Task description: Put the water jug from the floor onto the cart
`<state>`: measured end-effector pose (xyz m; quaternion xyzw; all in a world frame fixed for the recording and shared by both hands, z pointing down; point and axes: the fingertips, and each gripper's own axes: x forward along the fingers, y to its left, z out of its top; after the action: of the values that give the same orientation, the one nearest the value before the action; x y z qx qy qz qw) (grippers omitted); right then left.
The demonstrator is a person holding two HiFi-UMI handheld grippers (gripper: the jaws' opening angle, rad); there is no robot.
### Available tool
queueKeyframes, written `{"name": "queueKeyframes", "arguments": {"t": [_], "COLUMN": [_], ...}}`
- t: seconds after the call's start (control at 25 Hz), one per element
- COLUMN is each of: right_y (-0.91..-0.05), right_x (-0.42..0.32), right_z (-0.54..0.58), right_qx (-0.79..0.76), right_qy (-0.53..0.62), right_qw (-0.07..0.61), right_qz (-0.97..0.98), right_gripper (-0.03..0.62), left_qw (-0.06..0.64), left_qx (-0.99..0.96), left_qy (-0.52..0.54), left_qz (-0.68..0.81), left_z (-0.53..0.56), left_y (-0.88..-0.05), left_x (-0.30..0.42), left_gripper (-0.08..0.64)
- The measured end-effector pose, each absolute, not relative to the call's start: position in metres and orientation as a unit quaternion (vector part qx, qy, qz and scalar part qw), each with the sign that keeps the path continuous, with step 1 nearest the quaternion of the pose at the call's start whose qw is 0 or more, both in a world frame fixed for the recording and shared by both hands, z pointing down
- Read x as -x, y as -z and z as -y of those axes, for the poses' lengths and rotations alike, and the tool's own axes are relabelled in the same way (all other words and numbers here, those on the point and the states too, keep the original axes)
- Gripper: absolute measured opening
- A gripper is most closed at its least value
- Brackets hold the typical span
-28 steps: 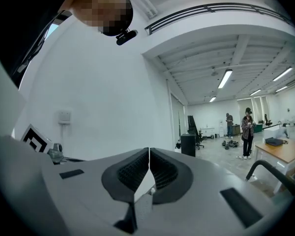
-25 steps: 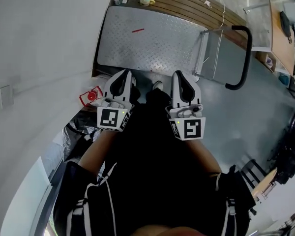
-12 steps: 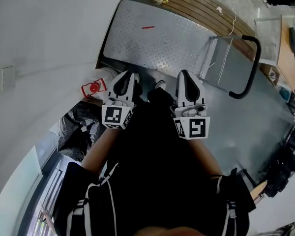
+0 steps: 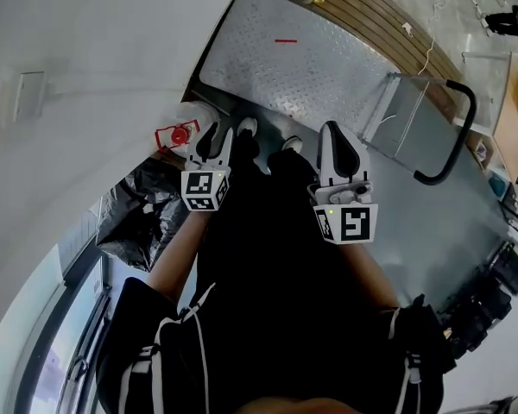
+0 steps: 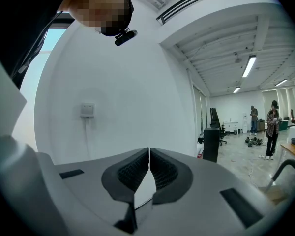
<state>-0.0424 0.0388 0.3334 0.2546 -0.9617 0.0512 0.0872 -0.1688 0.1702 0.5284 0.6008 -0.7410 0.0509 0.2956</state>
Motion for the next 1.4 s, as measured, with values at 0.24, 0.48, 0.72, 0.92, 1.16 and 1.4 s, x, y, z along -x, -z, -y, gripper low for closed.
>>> {"name": "queueKeyframes", "arguments": {"t": [0.24,0.48,0.72,0.92,1.16,1.4], "right_y": [-0.337,-0.349,-0.368,-0.387,-0.404,-0.421], "right_x": [0.078,0.098,0.116,0.124,0.119,0.119], "right_z": [-0.056,-0.063,-0.075,-0.073,-0.061,-0.058], "right_qx": [-0.235,-0.219,-0.195,-0.175,-0.177,-0.162], "right_qy": [-0.055,-0.061,-0.052,-0.04,-0.034,-0.026], "right_qw": [0.086,0.097,0.11,0.125,0.139,0.151], "right_qz": [0.967,0.969,0.973,0.976,0.974,0.975], "right_gripper": [0.02,0.02,0.02,0.02,0.02,0.02], "left_qw": [0.335,0.469,0.484,0.502,0.545,0.565], "left_qx": [-0.586,-0.514,-0.496,-0.482,-0.452,-0.434], "left_qy": [-0.126,-0.089,-0.119,-0.132,-0.146,-0.165], "left_qz": [0.727,0.713,0.711,0.706,0.691,0.682], "left_z": [-0.217,-0.256,-0.275,-0.284,-0.297,-0.308], "left_y": [-0.611,-0.682,-0.739,-0.781,-0.837,-0.882], "left_x": [0.192,0.212,0.228,0.236,0.237,0.241], "left_gripper": [0.146,0.153,0.155,0.158,0.159,0.158]}}
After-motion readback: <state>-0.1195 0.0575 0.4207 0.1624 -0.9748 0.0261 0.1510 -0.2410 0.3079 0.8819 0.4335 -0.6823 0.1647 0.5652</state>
